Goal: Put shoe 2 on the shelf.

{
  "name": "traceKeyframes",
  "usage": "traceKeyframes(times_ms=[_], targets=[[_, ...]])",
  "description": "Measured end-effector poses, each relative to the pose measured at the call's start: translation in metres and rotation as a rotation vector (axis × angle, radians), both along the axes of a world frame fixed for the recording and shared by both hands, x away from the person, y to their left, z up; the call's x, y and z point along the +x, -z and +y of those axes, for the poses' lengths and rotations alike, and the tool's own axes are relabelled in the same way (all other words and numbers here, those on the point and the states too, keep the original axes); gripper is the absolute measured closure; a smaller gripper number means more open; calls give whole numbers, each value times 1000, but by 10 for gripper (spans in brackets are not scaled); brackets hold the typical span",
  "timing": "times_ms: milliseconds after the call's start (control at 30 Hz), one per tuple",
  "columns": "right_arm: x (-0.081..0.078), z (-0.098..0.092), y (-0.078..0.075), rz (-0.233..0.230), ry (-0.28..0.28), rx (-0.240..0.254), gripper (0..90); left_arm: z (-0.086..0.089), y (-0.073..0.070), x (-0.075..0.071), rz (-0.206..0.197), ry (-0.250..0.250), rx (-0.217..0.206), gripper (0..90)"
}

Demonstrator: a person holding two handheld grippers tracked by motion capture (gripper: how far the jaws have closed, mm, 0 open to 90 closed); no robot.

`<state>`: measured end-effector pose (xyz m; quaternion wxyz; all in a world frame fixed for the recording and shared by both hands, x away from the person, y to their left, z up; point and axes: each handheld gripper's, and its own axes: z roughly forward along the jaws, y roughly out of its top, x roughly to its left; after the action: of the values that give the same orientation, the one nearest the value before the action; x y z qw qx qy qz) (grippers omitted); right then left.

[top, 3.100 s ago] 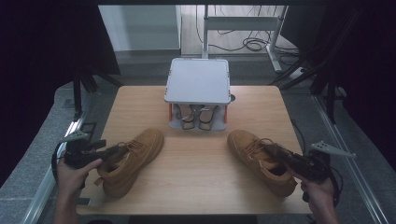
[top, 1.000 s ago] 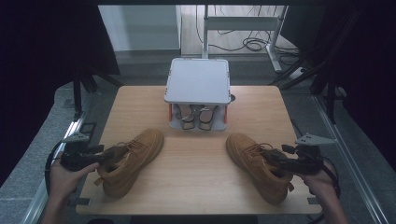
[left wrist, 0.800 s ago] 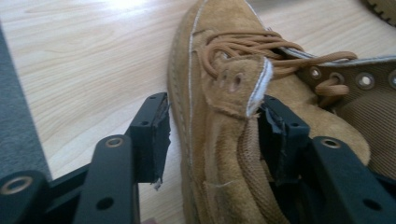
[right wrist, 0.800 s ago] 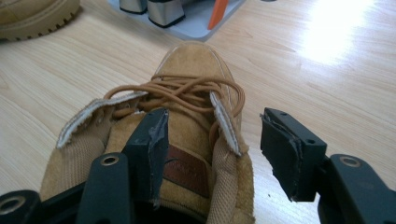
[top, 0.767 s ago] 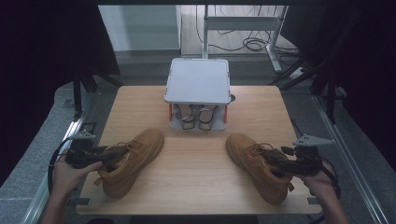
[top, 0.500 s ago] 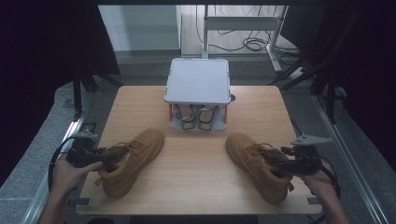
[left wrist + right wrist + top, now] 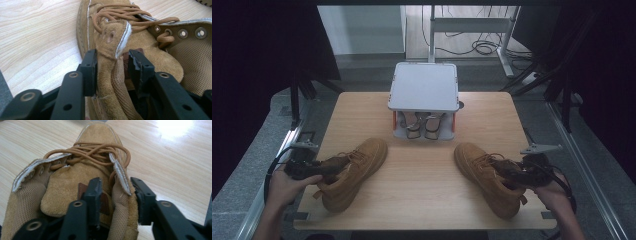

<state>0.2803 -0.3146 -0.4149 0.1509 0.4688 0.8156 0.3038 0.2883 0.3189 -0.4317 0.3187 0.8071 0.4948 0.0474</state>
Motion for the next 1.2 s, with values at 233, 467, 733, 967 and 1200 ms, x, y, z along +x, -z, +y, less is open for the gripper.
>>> traceKeyframes(times_ms=[233,467,733,967,1200], targets=[[-1,0,0,-4,44,-10,749,2,1,-1,-16,-38,3,748],[-2,0,0,-9,52,24,763,2,2,-3,-29,-57,-3,768],[-5,-7,4,-20,75,130,772,5,4,-6,-52,-72,-66,778],[-8,-8,6,-41,81,227,778,5,3,-8,-73,-72,-126,782],[-13,2,-3,-89,51,234,782,8,-3,-11,-103,-78,-162,782]])
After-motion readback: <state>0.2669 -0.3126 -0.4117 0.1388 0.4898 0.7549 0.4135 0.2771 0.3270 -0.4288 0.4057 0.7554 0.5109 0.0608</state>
